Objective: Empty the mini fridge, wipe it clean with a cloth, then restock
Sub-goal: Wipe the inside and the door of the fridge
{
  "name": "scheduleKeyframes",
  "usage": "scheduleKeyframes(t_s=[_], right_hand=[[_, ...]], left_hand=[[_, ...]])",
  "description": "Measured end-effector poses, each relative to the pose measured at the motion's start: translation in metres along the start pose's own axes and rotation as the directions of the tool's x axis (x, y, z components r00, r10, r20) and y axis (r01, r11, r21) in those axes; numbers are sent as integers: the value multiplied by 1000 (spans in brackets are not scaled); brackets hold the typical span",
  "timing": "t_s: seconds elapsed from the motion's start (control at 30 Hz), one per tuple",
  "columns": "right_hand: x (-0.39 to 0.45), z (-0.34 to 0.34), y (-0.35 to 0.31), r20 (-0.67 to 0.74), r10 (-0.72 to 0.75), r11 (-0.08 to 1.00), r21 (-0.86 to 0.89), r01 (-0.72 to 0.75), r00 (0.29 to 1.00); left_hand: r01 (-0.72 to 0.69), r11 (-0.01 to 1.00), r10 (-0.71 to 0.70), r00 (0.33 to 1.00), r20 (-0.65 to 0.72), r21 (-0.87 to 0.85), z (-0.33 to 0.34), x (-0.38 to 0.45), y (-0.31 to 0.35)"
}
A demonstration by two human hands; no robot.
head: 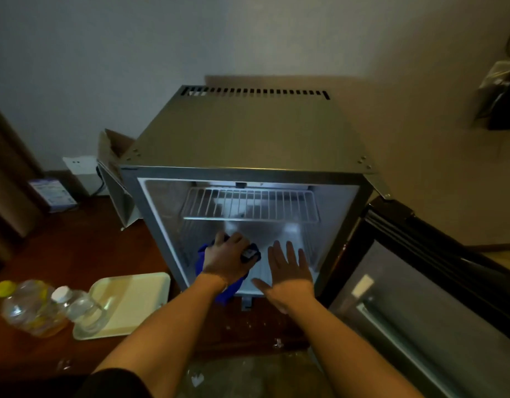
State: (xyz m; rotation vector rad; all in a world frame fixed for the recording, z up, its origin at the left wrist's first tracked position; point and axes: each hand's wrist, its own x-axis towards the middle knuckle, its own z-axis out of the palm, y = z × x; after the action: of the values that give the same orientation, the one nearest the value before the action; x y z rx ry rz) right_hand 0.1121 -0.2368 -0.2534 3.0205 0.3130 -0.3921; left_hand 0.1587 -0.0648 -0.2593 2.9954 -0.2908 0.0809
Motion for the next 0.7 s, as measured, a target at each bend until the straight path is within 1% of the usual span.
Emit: scheduleKeyframes(t_s=[0.07,0.13,0.2,0.33,0.37,0.4,0.47,0.53,0.6,0.67,0.7], right_hand=[[13,6,1,18,-7,1000,0,7,1000],[22,16,0,24,-3,1000,5,3,1000],[33,28,-1,27,-8,1000,13,8,1000],[52,51,-3,-32,-44,990,133,48,999],[57,57,-4,-55,-58,985,161,66,997],[63,64,-6,-80,-78,980,178,91,994],[76,76,-12,-95,-153,965,202,170,984],[88,90,-24,-170,-228,948,186,258,959],[100,106,-34,-267,-283,924,181,336,921],[110,121,-39,-289,-313,893,235,384,905],[115,128,-41,-292,-315,870,290,398,903]], left_hand=[[7,998,-10,999,-53,-55,23,8,-7],[10,996,-16,998,-58,-86,41,11,-11],[29,991,-33,999,-31,-133,55,15,-16],[76,971,-53,993,104,-228,88,19,-34],[80,968,-53,992,116,-239,97,18,-42],[73,965,-48,994,103,-252,107,17,-49],[28,959,-21,999,26,-282,122,19,-63],[-25,949,13,999,-38,-314,130,22,-73],[-61,933,46,998,-51,-354,135,26,-80],[-104,925,84,994,-69,-365,138,30,-86],[-126,923,103,991,-83,-363,140,29,-88]])
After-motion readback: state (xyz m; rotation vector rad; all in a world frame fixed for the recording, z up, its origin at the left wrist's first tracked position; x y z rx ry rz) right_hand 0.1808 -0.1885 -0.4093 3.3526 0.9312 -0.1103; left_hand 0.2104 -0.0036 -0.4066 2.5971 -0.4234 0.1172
